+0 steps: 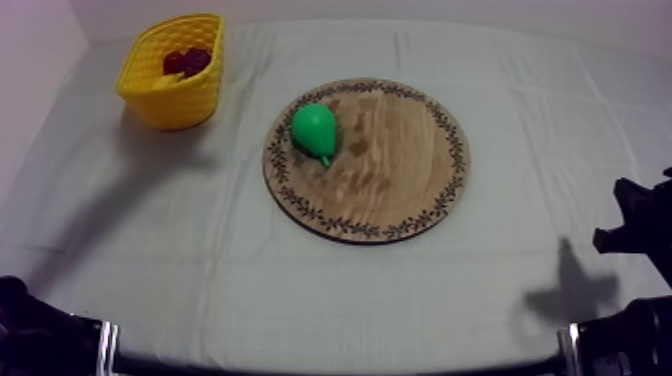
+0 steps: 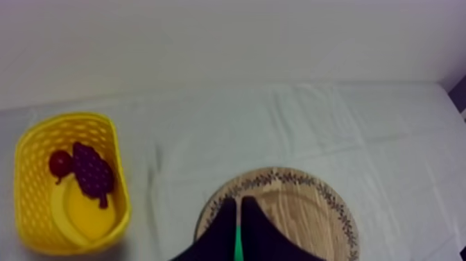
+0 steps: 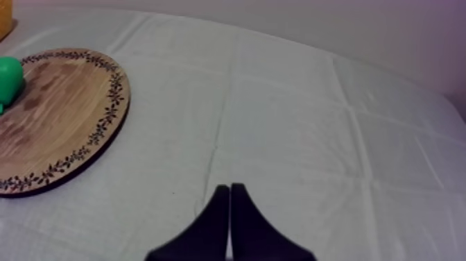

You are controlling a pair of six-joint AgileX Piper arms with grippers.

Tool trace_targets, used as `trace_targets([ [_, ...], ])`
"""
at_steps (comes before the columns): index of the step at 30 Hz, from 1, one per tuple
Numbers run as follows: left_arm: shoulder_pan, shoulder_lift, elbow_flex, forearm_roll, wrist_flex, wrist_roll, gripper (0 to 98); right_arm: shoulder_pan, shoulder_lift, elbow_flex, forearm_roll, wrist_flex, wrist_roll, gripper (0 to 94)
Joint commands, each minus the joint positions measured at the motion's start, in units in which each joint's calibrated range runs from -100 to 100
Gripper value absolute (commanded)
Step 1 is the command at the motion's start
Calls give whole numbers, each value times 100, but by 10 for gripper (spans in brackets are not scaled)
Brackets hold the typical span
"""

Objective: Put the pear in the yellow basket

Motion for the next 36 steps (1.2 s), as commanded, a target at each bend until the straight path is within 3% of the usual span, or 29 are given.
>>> trace_targets([
  [1, 73, 291, -183, 6, 113, 35, 0, 2, -5, 5, 2, 6, 4, 5],
  [14, 279, 1231, -899, 189, 444, -12, 16, 2, -5, 5, 2, 6, 0, 5],
  [20, 285, 1361, -970, 56, 537, 316, 320, 2, -5, 5, 2, 6, 3, 5],
  [25, 289, 1422, -1050, -44, 778, 567, 488, 2, -5, 5, 2, 6, 2, 5],
  [30, 289, 1420, -927, -33, 812, 634, 594, 2, -5, 5, 2, 6, 3, 5],
  [36, 264, 1411, -906, -28, 789, 630, 653, 2, -5, 5, 2, 6, 3, 5],
])
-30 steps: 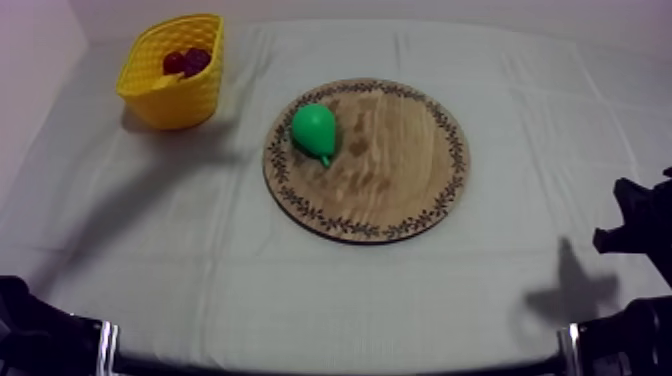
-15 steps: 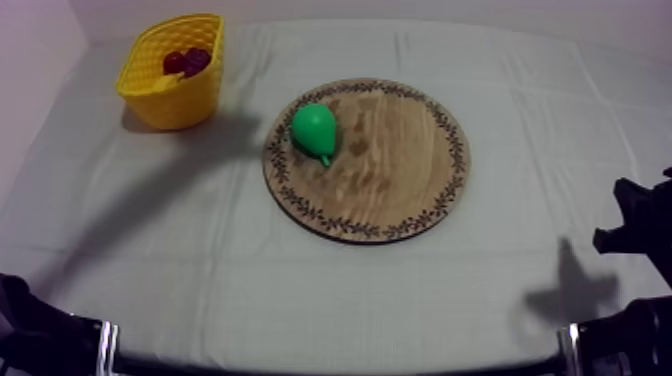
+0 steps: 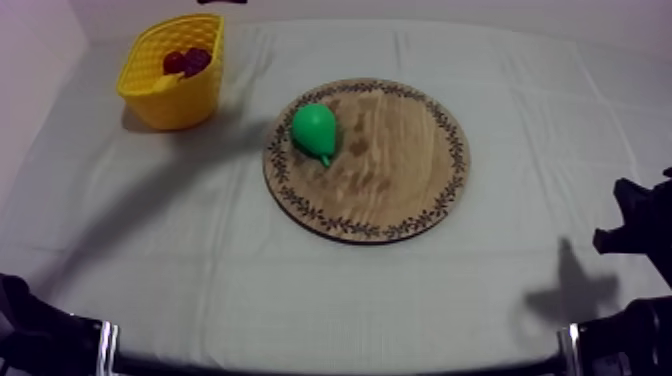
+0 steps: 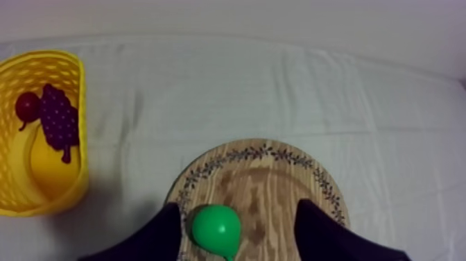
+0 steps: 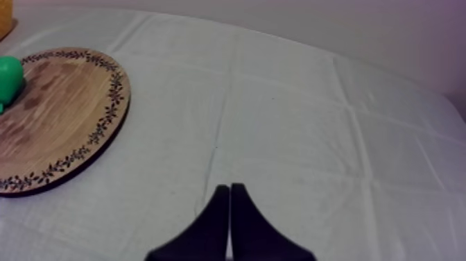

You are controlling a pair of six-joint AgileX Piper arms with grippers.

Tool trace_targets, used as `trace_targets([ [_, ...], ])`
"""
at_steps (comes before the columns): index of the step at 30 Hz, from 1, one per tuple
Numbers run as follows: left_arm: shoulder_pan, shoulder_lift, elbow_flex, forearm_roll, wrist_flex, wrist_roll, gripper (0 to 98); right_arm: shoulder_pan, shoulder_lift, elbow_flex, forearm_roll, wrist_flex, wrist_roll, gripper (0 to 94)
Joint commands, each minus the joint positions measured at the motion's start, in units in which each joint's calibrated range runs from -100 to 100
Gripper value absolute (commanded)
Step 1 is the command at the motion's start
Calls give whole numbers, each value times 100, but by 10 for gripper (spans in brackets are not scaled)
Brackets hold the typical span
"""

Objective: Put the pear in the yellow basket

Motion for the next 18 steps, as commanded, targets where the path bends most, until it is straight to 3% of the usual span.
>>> trace_targets([
  [1, -12, -2, 14, 8, -38, -36, 666, 2, -5, 5, 2, -12, 4, 5],
  [3, -42, -1, 75, 94, -155, -236, 721, 2, -5, 5, 2, -12, 4, 5],
  [6, -133, 14, 154, 479, -239, -901, 842, 2, -5, 5, 2, -12, 4, 5],
  [8, -175, 43, 175, 657, -185, -1123, 885, 2, -5, 5, 2, -12, 4, 5],
  [18, -187, 194, 289, 919, 0, -1205, 948, 2, -5, 5, 2, -12, 3, 5],
])
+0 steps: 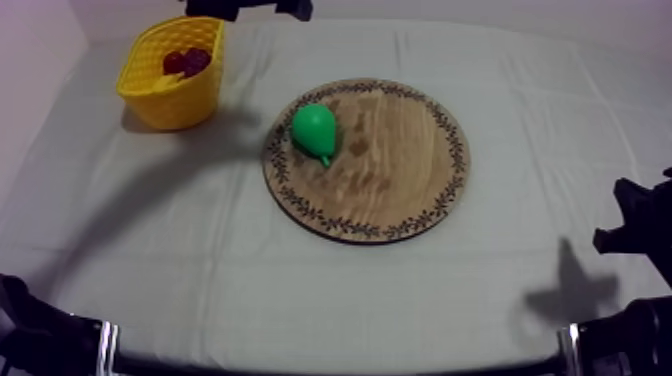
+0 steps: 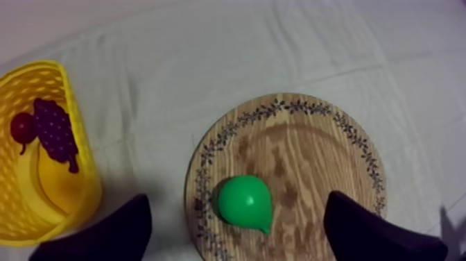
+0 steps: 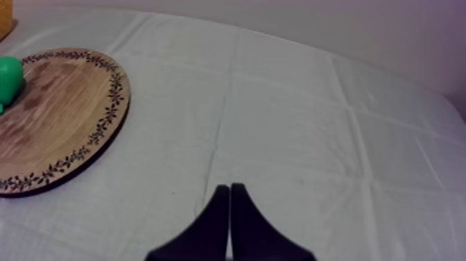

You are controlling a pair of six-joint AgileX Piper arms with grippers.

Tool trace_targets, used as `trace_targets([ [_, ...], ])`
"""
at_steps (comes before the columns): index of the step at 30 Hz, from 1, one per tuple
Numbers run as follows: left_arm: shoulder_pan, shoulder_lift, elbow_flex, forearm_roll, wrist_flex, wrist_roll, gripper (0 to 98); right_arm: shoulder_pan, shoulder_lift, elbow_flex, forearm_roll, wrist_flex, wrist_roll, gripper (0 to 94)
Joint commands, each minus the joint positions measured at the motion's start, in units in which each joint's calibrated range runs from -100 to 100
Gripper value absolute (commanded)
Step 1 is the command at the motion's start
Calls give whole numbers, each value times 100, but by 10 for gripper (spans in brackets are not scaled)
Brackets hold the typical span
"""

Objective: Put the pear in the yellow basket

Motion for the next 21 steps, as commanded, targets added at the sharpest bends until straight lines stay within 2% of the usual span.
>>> trace_targets([
  [1, 23, 43, 34, 12, 39, 81, 949, 2, -5, 5, 2, -4, 1, 5],
  [11, 151, 743, -35, 125, 479, 501, 920, 2, -5, 5, 2, -4, -2, 5],
  [21, 178, 1741, -338, 110, 671, 1014, 861, 2, -5, 5, 2, -4, 1, 5],
])
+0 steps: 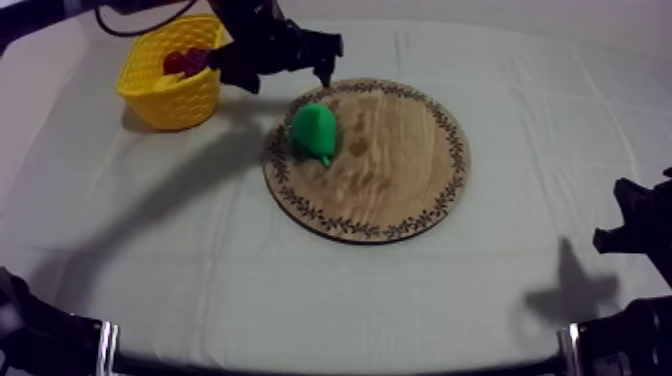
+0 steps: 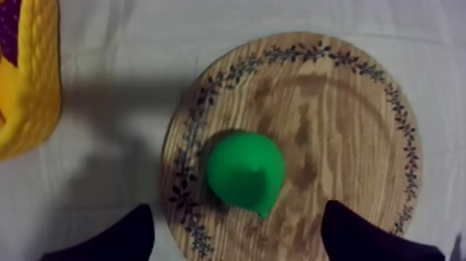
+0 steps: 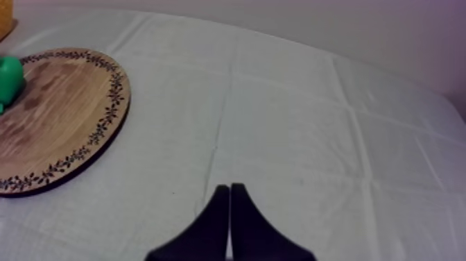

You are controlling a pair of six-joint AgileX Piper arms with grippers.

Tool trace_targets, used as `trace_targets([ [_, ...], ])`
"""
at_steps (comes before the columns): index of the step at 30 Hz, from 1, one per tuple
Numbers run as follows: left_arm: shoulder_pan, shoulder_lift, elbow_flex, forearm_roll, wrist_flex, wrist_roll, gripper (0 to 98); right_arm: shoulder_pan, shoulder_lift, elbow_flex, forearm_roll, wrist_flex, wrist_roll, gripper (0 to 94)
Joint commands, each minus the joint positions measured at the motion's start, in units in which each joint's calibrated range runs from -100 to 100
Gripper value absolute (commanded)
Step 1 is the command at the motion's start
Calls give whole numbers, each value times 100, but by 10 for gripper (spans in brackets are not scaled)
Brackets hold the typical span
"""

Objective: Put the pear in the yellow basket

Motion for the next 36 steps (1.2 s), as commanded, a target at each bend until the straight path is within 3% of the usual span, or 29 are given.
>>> trace_targets([
  [1, -2, 251, -48, 6, -16, 108, 852, 2, -5, 5, 2, -4, 1, 5],
  [17, 199, 1339, -354, 59, 4, 420, 790, 2, -5, 5, 2, -4, 1, 5],
  [36, 91, 2112, -1338, 69, 361, 161, 732, 2, -5, 5, 2, -4, 1, 5],
])
